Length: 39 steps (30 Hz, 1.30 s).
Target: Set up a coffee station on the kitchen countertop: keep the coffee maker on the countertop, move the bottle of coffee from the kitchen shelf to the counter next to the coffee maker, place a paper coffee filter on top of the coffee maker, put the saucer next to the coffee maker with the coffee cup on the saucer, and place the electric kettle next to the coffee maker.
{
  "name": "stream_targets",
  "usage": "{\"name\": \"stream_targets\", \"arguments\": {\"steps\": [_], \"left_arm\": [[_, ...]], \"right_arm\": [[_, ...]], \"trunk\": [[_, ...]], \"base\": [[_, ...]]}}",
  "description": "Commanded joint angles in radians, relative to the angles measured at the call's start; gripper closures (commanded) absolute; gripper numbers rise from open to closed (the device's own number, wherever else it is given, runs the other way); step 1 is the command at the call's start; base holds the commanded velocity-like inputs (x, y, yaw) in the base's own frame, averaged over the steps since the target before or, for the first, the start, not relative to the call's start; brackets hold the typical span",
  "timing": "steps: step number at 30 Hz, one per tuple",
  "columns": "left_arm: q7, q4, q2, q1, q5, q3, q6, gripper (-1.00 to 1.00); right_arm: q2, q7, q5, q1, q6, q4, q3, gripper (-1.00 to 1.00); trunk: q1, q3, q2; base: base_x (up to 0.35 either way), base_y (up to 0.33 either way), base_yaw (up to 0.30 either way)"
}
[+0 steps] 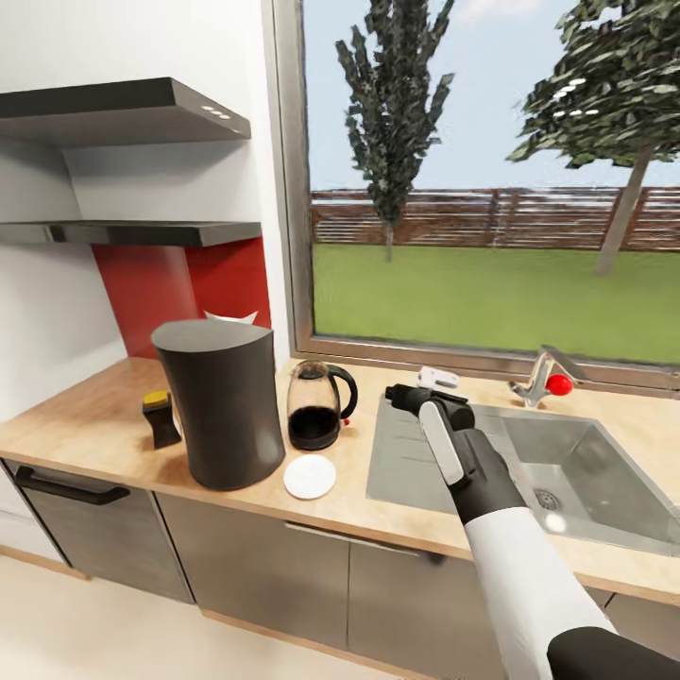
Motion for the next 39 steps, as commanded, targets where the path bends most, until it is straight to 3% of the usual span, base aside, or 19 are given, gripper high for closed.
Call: {"name": "stream_targets", "arguments": {"steps": [1,20,26,31,39], "left_arm": [[-0.005,0.002,0.0,-0.001,0.001,0.007,-0.003,-1.0],[-0.004,0.003,-0.01,-0.001,0.003,0.007,-0.004,-1.0],[-0.004,0.002,-0.011,-0.001,0.003,0.009,-0.004,-1.0],[-0.004,0.0,-0.015,-0.001,0.002,0.007,-0.003,-1.0],[-0.004,0.0,-0.016,-0.001,0.0,0.007,-0.004,-1.0]], "right_arm": [[0.0,-0.01,-0.015,-0.001,0.002,0.0,0.002,-1.0],[-0.002,-0.007,-0.033,-0.001,0.004,0.009,0.005,-1.0],[-0.002,-0.004,-0.033,-0.001,0.04,0.009,0.007,-1.0],[-0.004,0.11,-0.029,-0.001,0.048,0.012,0.007,-1.0],[-0.005,0.128,-0.027,-0.001,0.049,0.012,0.007,-1.0]], "trunk": [[0.001,-0.002,-0.002],[0.001,-0.002,-0.002],[0.001,-0.002,-0.002],[0.001,-0.002,-0.002],[0.001,-0.002,-0.002]], "base": [[0.0,-0.042,-0.238],[0.0,-0.251,-0.265],[0.0,-0.272,-0.287],[0.0,-0.273,-0.299],[0.0,-0.273,-0.3]]}}
